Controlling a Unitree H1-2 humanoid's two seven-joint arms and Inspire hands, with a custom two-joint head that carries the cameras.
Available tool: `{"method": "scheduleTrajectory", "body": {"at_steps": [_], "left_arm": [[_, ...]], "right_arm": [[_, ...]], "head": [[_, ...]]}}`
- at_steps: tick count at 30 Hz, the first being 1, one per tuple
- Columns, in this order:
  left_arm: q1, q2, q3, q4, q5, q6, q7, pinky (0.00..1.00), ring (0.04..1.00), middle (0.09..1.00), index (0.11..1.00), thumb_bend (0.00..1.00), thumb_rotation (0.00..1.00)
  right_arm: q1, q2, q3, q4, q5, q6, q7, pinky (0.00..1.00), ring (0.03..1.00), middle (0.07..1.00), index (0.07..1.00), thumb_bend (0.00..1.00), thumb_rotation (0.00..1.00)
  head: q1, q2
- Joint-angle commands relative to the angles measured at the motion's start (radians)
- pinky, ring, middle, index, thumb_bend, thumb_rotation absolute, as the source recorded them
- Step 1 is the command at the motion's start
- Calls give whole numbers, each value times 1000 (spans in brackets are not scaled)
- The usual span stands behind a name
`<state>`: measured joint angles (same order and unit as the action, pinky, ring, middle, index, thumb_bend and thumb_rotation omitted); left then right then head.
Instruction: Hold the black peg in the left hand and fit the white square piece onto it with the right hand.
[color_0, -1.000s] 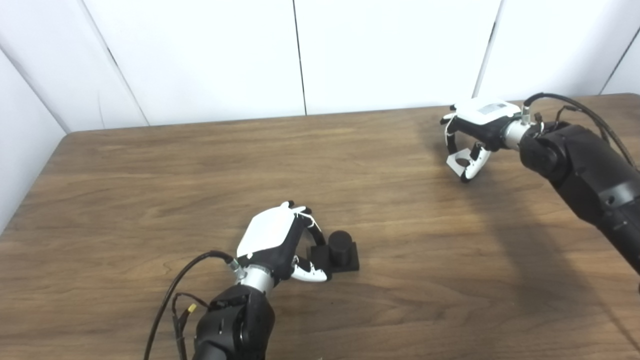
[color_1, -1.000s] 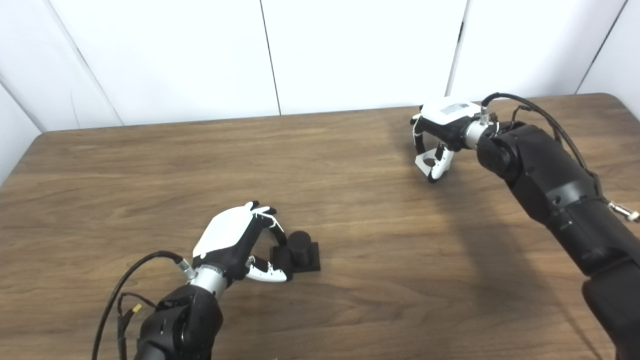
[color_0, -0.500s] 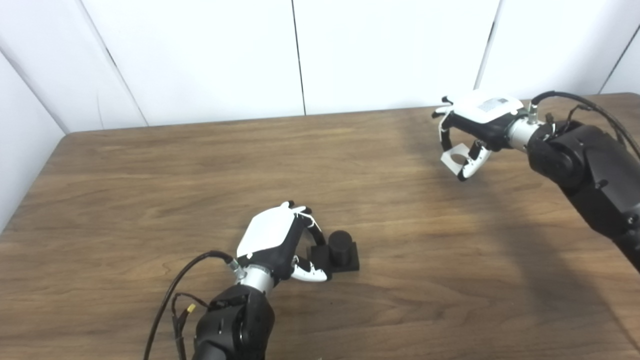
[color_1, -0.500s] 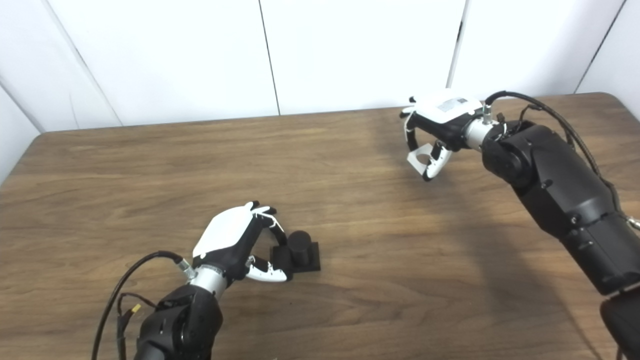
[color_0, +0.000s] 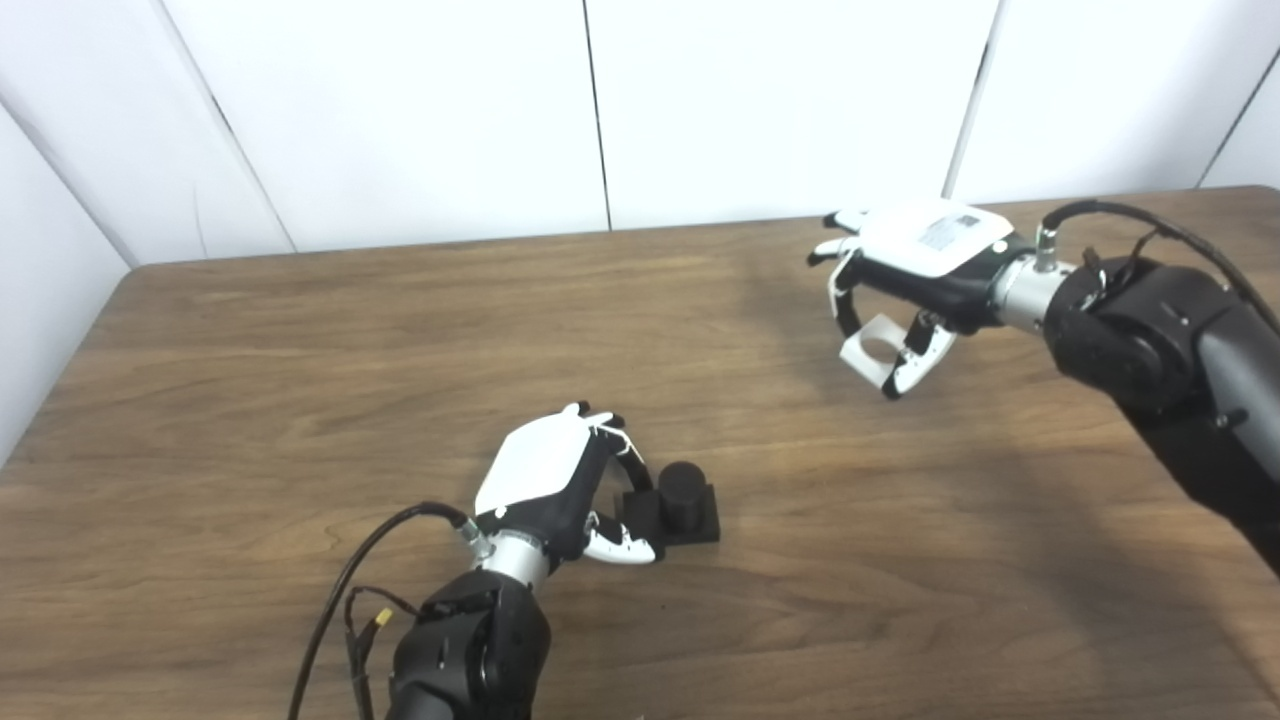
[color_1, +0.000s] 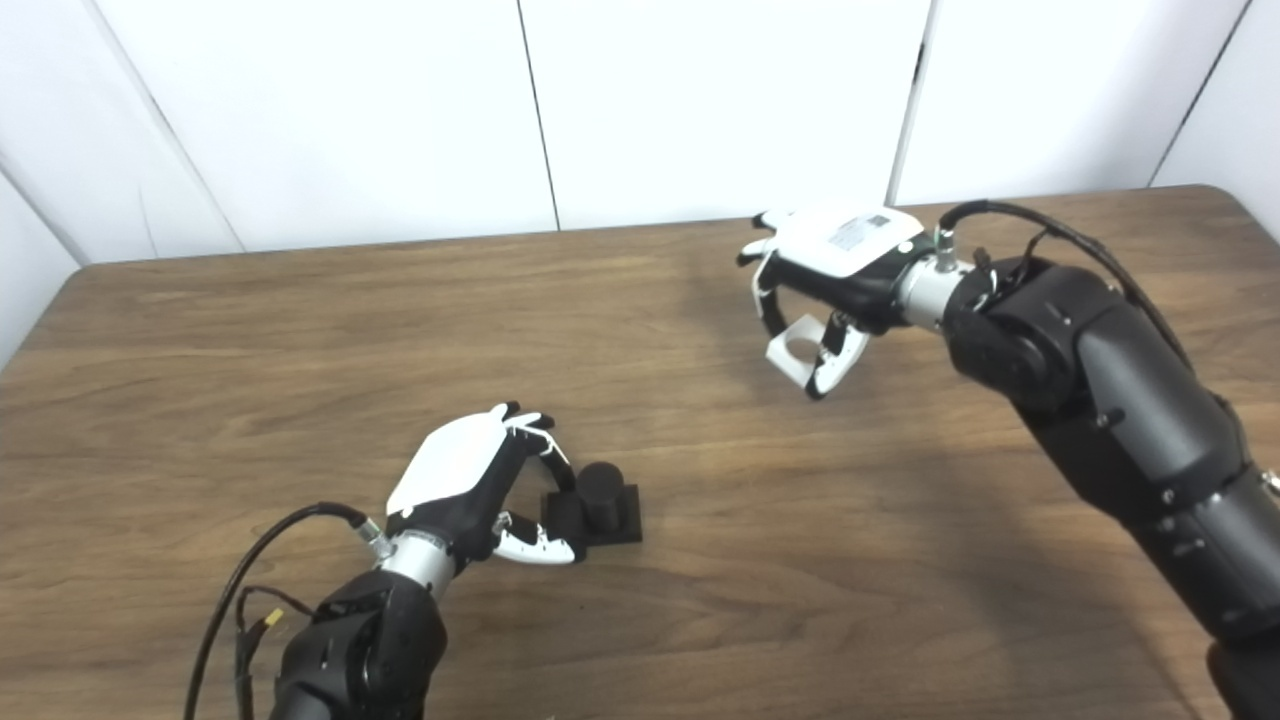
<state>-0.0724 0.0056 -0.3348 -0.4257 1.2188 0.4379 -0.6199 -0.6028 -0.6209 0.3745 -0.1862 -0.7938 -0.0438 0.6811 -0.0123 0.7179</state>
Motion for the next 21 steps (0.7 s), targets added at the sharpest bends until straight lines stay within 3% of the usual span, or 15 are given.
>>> {"method": "scheduleTrajectory", "body": {"at_steps": [1, 14, 21], "left_arm": [[-11, -3, -12, 0, 2, -15, 7, 1000, 1000, 909, 489, 524, 59], [-21, -1, -20, 17, -1, -18, 17, 1000, 1000, 910, 488, 524, 58], [-25, 0, -23, 17, 4, -18, 15, 1000, 1000, 906, 488, 524, 58]], "right_arm": [[-37, 8, -23, -64, 10, 29, 21, 969, 1000, 911, 491, 525, 144], [-52, 82, 3, -223, 36, 67, 204, 966, 1000, 909, 491, 523, 147], [-75, 117, 24, -249, 36, 57, 253, 970, 1000, 917, 491, 525, 137]], "head": [[-1, 1], [4, 2], [4, 1]]}}
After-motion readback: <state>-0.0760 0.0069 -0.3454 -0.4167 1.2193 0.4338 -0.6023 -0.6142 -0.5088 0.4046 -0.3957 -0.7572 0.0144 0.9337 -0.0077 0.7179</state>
